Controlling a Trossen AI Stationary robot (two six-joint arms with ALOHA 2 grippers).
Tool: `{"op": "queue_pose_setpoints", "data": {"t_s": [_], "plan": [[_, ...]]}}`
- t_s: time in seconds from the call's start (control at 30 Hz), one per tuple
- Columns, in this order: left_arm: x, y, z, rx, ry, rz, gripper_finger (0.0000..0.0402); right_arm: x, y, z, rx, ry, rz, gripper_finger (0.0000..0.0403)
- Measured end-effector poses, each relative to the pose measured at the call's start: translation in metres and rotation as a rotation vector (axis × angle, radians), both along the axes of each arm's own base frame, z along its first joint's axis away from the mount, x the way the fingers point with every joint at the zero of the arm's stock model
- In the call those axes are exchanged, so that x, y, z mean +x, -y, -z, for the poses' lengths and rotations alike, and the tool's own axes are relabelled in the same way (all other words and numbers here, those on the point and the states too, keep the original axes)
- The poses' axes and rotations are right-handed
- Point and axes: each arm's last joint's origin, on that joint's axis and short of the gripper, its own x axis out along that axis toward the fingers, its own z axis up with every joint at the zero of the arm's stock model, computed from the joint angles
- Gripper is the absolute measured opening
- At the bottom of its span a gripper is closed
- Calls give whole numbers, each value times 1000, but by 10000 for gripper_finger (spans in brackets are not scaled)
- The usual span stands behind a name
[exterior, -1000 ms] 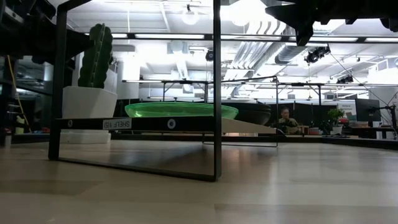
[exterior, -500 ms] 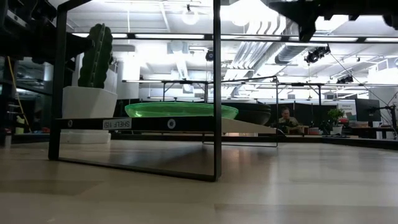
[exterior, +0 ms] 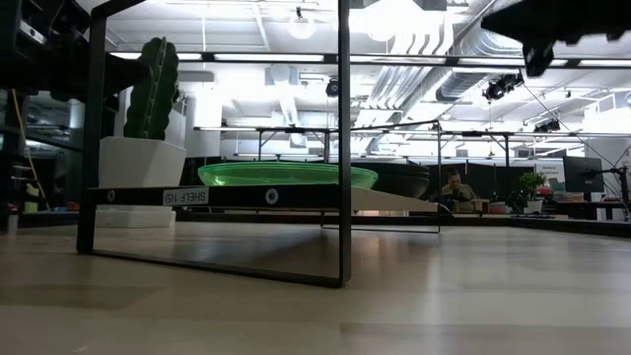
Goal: Place and stack plates onto a shelf
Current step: Return to Home Position
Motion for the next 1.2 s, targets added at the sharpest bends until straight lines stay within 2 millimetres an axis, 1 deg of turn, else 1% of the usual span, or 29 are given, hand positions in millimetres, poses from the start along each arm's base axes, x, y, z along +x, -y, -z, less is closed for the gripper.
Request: {"op": "queue_pose_setpoints", "data": {"t_s": [0.13, 0.23, 0.37, 0.57, 0.67, 0.9, 0.97, 1.07, 1.2], "plan": [[0, 0, 0, 7, 0, -3, 1, -2, 1, 29, -29, 34, 3, 6], [0, 0, 0, 7, 0, -3, 0, -7, 3, 42, -50, 84, 8, 1], [0, 0, 0, 7, 0, -3, 0, -17, 7, 39, -74, 145, 11, 1], [0, 0, 0, 7, 0, -3, 1, -38, 14, 22, -112, 201, 4, 0], [0, 0, 0, 7, -1, -3, 0, -37, 14, 22, -135, 182, -19, 0], [0, 0, 0, 8, -2, -2, 0, -36, 17, 16, -169, 269, -94, 0], [0, 0, 0, 7, 1, -3, 0, -34, 18, 21, -186, 288, -118, 0], [0, 0, 0, 8, 0, -2, 1, -30, 20, 31, -185, 257, -132, 0], [0, 0, 0, 8, -1, -1, 1, -28, 22, 37, -160, 206, -154, 0]]}}
